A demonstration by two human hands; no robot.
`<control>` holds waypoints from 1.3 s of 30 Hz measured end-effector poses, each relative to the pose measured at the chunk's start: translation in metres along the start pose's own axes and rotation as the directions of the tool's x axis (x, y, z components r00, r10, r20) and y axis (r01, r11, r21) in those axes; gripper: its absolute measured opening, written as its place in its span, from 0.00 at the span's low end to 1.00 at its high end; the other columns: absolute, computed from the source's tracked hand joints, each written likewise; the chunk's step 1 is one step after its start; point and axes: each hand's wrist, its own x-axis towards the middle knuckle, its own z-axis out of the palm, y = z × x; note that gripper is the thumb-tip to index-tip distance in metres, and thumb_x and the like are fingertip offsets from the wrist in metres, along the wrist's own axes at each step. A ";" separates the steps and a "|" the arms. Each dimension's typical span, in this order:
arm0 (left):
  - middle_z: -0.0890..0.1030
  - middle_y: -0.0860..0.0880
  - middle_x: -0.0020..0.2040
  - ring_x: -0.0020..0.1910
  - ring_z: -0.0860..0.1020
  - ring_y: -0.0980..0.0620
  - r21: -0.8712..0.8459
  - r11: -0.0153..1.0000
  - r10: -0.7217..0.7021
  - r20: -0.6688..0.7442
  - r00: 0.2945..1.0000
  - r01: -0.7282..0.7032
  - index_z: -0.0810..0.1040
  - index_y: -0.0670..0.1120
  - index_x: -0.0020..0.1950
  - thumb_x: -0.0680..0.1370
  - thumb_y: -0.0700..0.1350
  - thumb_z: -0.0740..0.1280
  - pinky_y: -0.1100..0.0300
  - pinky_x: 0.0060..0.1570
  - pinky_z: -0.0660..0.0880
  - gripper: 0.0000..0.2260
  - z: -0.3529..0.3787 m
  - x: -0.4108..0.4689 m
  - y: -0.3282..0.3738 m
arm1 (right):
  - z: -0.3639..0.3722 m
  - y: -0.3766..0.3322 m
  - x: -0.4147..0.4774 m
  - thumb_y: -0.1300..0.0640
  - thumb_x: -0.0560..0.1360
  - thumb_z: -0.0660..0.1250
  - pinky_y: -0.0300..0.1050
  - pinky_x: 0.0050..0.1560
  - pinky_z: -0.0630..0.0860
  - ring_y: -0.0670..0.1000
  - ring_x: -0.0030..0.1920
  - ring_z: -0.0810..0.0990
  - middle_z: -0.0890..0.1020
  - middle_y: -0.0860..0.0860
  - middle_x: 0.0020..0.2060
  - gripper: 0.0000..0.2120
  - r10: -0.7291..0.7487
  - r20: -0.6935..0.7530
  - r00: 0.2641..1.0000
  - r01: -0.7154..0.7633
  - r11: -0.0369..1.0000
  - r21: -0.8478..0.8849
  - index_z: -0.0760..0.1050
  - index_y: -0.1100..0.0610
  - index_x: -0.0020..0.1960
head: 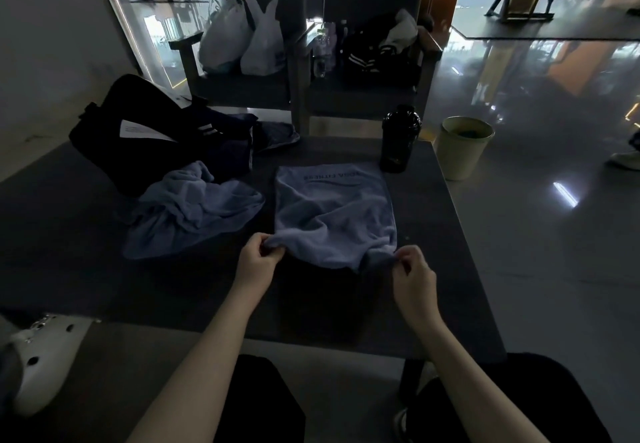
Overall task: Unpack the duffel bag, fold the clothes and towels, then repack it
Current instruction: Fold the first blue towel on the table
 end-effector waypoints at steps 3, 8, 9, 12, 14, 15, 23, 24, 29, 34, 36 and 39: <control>0.77 0.48 0.42 0.39 0.75 0.56 -0.091 0.995 0.035 -0.026 0.999 -0.037 0.74 0.43 0.48 0.78 0.38 0.65 0.70 0.36 0.71 0.01 -0.001 0.006 0.017 | -0.009 -0.013 0.016 0.69 0.75 0.60 0.28 0.34 0.69 0.42 0.36 0.73 0.75 0.48 0.36 0.07 0.057 -0.098 0.994 -0.040 0.984 0.172 0.71 0.59 0.47; 0.79 0.49 0.42 0.39 0.77 0.57 -0.171 0.975 0.118 -0.156 0.981 -0.144 0.76 0.41 0.49 0.75 0.38 0.69 0.73 0.36 0.73 0.04 -0.001 0.016 0.038 | -0.011 -0.018 0.043 0.67 0.77 0.59 0.32 0.40 0.71 0.45 0.41 0.74 0.76 0.50 0.41 0.07 0.163 -0.109 0.981 -0.106 0.909 0.404 0.71 0.58 0.51; 0.79 0.49 0.41 0.39 0.77 0.57 -0.186 0.973 0.108 -0.162 0.981 -0.138 0.77 0.40 0.49 0.75 0.39 0.70 0.73 0.36 0.73 0.05 0.000 0.019 0.040 | -0.010 -0.017 0.047 0.67 0.77 0.60 0.31 0.39 0.72 0.45 0.41 0.75 0.76 0.50 0.41 0.06 0.174 -0.114 0.978 -0.110 0.896 0.431 0.71 0.58 0.51; 0.78 0.49 0.40 0.38 0.76 0.56 -0.197 0.977 0.053 -0.144 0.988 -0.081 0.75 0.42 0.46 0.77 0.39 0.67 0.68 0.37 0.74 0.02 0.001 0.027 0.044 | -0.007 -0.018 0.055 0.65 0.78 0.61 0.28 0.35 0.72 0.44 0.39 0.75 0.76 0.50 0.40 0.05 0.197 -0.119 0.973 -0.122 0.879 0.460 0.72 0.57 0.50; 0.78 0.46 0.42 0.40 0.77 0.51 -0.194 0.981 0.006 -0.101 0.995 -0.025 0.73 0.43 0.47 0.78 0.40 0.65 0.60 0.41 0.76 0.02 0.002 0.031 0.044 | -0.003 -0.016 0.058 0.64 0.78 0.61 0.30 0.35 0.72 0.46 0.39 0.74 0.76 0.50 0.40 0.04 0.208 -0.122 0.970 -0.133 0.884 0.449 0.72 0.57 0.49; 0.79 0.44 0.44 0.43 0.79 0.48 -0.187 0.982 -0.020 -0.080 0.997 0.005 0.72 0.42 0.48 0.79 0.41 0.64 0.56 0.44 0.77 0.03 0.002 0.033 0.042 | -0.002 -0.015 0.058 0.63 0.78 0.61 0.33 0.36 0.72 0.46 0.38 0.73 0.75 0.50 0.39 0.03 0.210 -0.115 0.971 -0.138 0.884 0.446 0.71 0.56 0.48; 0.78 0.39 0.53 0.51 0.79 0.41 -0.368 0.917 -0.203 -0.103 0.974 0.152 0.69 0.39 0.61 0.80 0.40 0.59 0.43 0.53 0.78 0.11 0.005 0.045 0.047 | -0.001 -0.015 0.063 0.64 0.79 0.58 0.27 0.32 0.67 0.44 0.37 0.69 0.72 0.49 0.37 0.05 0.220 -0.149 0.964 -0.126 0.871 0.475 0.68 0.56 0.46; 0.78 0.39 0.53 0.50 0.79 0.41 -0.394 0.906 -0.213 -0.107 0.971 0.156 0.69 0.39 0.62 0.80 0.40 0.58 0.44 0.51 0.77 0.11 0.005 0.049 0.049 | -0.002 -0.017 0.066 0.63 0.79 0.58 0.27 0.31 0.67 0.44 0.36 0.69 0.72 0.49 0.37 0.05 0.228 -0.148 0.962 -0.130 0.865 0.485 0.68 0.56 0.46; 0.76 0.41 0.49 0.46 0.76 0.46 -0.075 0.992 -0.116 -0.216 0.970 0.102 0.68 0.40 0.57 0.80 0.39 0.56 0.56 0.38 0.73 0.08 0.008 0.070 0.063 | -0.002 -0.031 0.083 0.59 0.79 0.59 0.43 0.32 0.71 0.47 0.35 0.73 0.75 0.52 0.36 0.03 0.317 -0.059 0.946 -0.233 0.797 0.557 0.70 0.56 0.47; 0.76 0.38 0.53 0.53 0.77 0.40 0.144 0.964 -0.188 -0.212 0.959 0.221 0.69 0.35 0.62 0.79 0.40 0.59 0.50 0.49 0.74 0.13 0.009 0.086 0.058 | 0.004 -0.030 0.095 0.60 0.78 0.60 0.42 0.29 0.71 0.48 0.31 0.74 0.76 0.54 0.36 0.03 0.400 0.064 0.914 -0.374 0.771 0.516 0.71 0.59 0.50; 0.76 0.36 0.58 0.54 0.77 0.37 0.084 0.945 -0.307 -0.096 0.947 0.315 0.67 0.37 0.64 0.77 0.43 0.63 0.47 0.53 0.76 0.18 0.014 0.085 0.044 | 0.011 -0.021 0.088 0.60 0.78 0.62 0.43 0.35 0.76 0.49 0.36 0.77 0.79 0.56 0.42 0.05 0.433 0.158 0.887 -0.451 0.742 0.496 0.71 0.59 0.53; 0.75 0.38 0.59 0.54 0.76 0.40 0.197 0.921 -0.345 0.002 0.939 0.337 0.65 0.36 0.68 0.77 0.45 0.66 0.54 0.44 0.73 0.24 0.019 0.061 0.025 | 0.017 -0.007 0.070 0.58 0.76 0.67 0.43 0.44 0.76 0.51 0.48 0.78 0.78 0.55 0.52 0.14 0.405 0.221 0.887 -0.458 0.827 0.325 0.70 0.59 0.60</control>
